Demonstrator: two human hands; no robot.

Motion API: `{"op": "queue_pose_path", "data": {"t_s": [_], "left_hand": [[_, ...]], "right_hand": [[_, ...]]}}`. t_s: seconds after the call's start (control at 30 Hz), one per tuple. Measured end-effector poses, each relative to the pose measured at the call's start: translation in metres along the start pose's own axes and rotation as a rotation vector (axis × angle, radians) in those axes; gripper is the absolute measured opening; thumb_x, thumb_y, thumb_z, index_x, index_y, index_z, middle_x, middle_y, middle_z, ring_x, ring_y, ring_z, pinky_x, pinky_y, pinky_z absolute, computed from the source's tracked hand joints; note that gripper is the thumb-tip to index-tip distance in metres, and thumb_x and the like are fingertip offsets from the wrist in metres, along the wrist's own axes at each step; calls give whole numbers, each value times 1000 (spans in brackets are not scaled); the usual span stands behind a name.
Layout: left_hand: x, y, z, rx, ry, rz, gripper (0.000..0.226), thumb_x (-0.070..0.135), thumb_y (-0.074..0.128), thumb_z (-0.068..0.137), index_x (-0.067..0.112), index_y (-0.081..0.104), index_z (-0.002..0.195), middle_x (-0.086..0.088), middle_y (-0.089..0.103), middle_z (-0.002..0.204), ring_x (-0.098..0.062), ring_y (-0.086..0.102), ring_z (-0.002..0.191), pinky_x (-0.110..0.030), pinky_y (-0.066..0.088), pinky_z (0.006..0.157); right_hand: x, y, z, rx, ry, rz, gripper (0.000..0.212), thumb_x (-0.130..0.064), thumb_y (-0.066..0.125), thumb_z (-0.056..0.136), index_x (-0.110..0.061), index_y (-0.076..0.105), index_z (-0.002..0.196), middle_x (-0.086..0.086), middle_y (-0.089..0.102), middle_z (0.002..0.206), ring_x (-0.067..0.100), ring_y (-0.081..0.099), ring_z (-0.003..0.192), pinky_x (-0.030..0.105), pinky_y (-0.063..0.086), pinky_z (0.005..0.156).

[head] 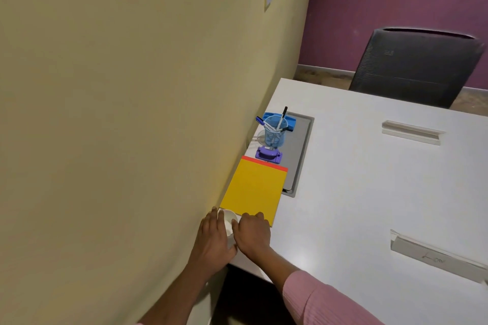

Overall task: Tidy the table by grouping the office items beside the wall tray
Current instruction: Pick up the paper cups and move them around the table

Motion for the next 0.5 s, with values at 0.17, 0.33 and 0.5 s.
{"op": "queue_pose_path", "data": {"t_s": [0.17, 0.33, 0.5], "left_hand": [[5, 0, -1, -23, 45, 96, 93, 48, 62, 79, -1, 22, 147, -24, 27, 153, -37, 28, 141, -46, 24, 116], [13, -8, 0, -29, 68, 158, 97, 55, 61, 78, 2, 20, 148, -21, 24, 155, -35, 25, 143, -45, 20, 117], [42, -15, 9, -60, 79, 219, 104, 70, 48, 80, 7, 5, 151, -16, 7, 161, -30, 12, 147, -44, 11, 119]], "right_hand": [[9, -1, -2, -17, 34, 44, 41, -33, 35, 97, -8, 67, 102, 15, 69, 102, 33, 51, 106, 39, 41, 81], [19, -19, -10, -2, 95, 143, 38, -32, 36, 96, -11, 58, 74, 16, 68, 91, 32, 52, 99, 36, 35, 67], [52, -52, -23, 52, 239, 327, 41, -28, 41, 93, -18, 32, 54, 16, 59, 74, 30, 48, 78, 32, 32, 62]]}}
Point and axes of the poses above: each hand's wrist, its own z-axis towards the middle knuckle, its own y-axis out of the palm, x = y × z, the point moved 3 cm from there along z, towards the middle knuckle
